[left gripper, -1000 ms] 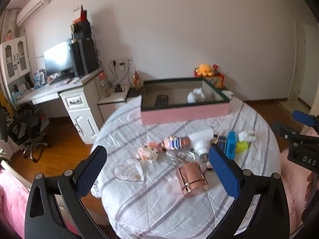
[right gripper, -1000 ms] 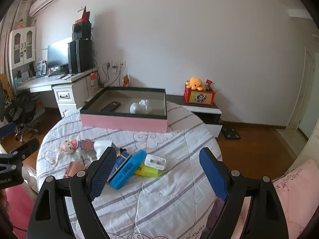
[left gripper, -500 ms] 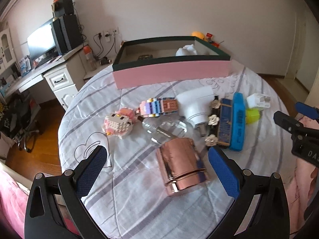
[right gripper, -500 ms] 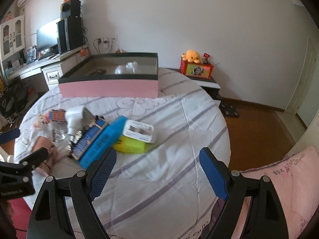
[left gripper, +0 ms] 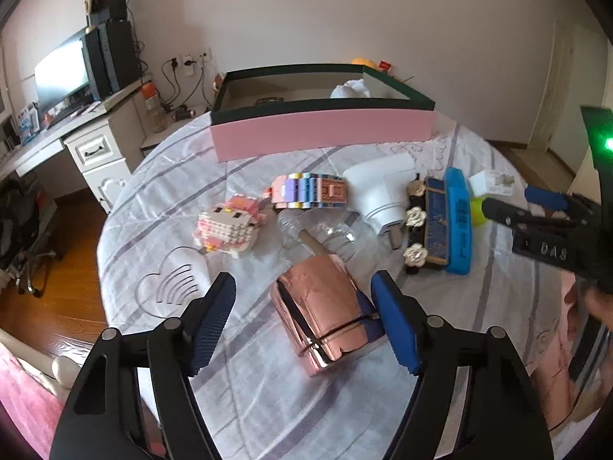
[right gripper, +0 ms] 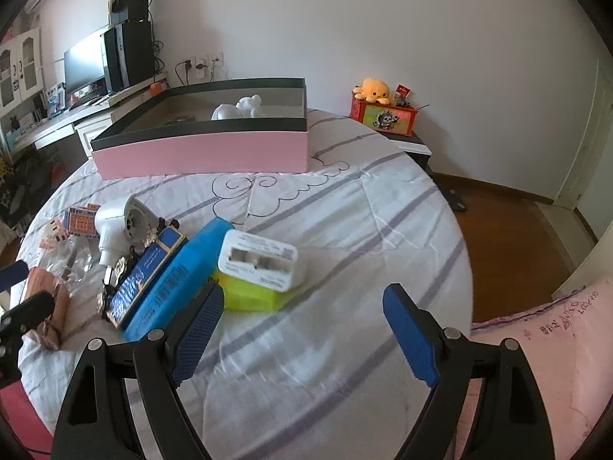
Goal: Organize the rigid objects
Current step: 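Grasp the rose-gold cup with the left tool while the right tool grasps the white charger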
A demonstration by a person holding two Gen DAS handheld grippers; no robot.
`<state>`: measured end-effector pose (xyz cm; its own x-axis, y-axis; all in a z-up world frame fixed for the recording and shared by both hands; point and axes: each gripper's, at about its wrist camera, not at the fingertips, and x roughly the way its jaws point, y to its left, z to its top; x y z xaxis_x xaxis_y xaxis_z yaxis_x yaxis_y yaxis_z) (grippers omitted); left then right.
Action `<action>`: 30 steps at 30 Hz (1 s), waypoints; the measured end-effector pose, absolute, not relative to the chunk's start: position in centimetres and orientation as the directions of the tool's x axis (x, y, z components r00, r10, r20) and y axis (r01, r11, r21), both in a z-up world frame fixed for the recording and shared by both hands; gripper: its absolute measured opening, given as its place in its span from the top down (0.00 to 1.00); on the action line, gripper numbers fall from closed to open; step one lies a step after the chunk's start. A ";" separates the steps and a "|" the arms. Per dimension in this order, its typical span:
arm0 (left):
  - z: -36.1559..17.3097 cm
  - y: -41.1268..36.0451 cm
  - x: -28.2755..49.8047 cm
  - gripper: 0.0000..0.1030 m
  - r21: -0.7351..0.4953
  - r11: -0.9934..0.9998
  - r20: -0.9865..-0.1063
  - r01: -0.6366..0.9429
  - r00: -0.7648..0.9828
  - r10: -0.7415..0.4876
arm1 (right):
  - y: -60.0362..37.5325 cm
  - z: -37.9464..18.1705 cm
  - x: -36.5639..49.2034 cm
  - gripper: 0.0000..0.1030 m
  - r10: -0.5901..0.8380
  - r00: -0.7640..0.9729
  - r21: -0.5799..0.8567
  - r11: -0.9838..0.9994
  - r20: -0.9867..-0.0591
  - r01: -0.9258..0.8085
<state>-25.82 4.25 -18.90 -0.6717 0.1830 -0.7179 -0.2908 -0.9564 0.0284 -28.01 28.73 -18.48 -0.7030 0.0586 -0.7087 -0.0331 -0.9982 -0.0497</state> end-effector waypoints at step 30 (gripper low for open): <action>-19.1 3.3 -27.4 0.54 0.003 -0.957 -0.727 -0.292 -0.658 0.198 | 29.4 -18.2 -30.7 0.60 -0.046 -0.714 0.038 -0.999 -0.699 0.027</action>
<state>-27.36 3.31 -19.09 -0.6577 0.1980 -0.7268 -0.2915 -0.9566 0.0032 -30.74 29.43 -18.19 -0.7138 -0.0456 -0.6988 0.0268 -0.9989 0.0377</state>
